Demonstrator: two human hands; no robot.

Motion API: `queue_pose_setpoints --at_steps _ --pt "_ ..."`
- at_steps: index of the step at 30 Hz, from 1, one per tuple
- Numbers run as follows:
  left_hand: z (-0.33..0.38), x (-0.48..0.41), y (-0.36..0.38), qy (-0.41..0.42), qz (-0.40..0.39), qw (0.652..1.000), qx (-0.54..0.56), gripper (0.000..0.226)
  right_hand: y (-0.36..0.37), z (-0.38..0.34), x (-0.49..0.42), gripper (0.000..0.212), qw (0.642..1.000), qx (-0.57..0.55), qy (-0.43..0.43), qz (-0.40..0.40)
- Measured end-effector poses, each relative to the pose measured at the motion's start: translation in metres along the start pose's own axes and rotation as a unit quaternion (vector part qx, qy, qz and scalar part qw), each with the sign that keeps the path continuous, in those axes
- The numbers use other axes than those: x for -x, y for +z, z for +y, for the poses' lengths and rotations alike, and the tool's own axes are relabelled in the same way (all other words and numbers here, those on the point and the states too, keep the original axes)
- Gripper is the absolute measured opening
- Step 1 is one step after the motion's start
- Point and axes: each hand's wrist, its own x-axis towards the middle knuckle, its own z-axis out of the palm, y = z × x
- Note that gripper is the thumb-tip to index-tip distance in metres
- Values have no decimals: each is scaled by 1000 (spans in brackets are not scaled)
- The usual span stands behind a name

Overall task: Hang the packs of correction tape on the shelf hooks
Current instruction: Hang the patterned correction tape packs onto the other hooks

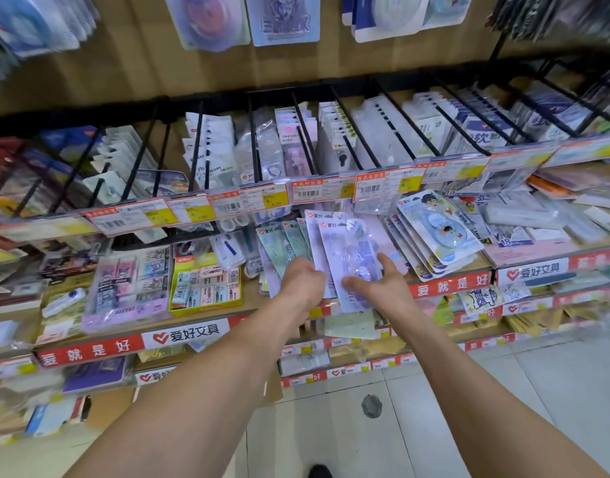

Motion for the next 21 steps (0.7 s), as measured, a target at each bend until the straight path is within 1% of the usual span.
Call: queue_pose_setpoints --at_steps 2,5,8,11,14,16,19,21 --pt "-5 12 -9 -6 -15 1000 22 8 -1 2 9 73 1000 -19 -12 -18" --pt "-10 33 -20 -23 -35 996 82 13 -2 7 23 66 999 -34 -30 -28" --pt "-16 56 -32 -24 -57 992 109 13 2 9 43 56 997 -70 -28 -3" --pt "-23 74 -41 -32 -70 986 145 18 9 4 66 32 997 -67 -34 36" --pt "-25 92 -55 -22 -66 986 150 19 14 -1 80 16 995 -91 -24 32" --pt "-28 104 -66 -10 -61 986 155 16 16 -8 92 16 992 -122 -18 14" --pt "-35 117 -88 -9 -46 983 176 15 21 -18 111 25 988 -155 -21 -12" --pt "-36 126 -105 1 -30 986 163 17 27 -26 123 31 984 -173 -23 -26"
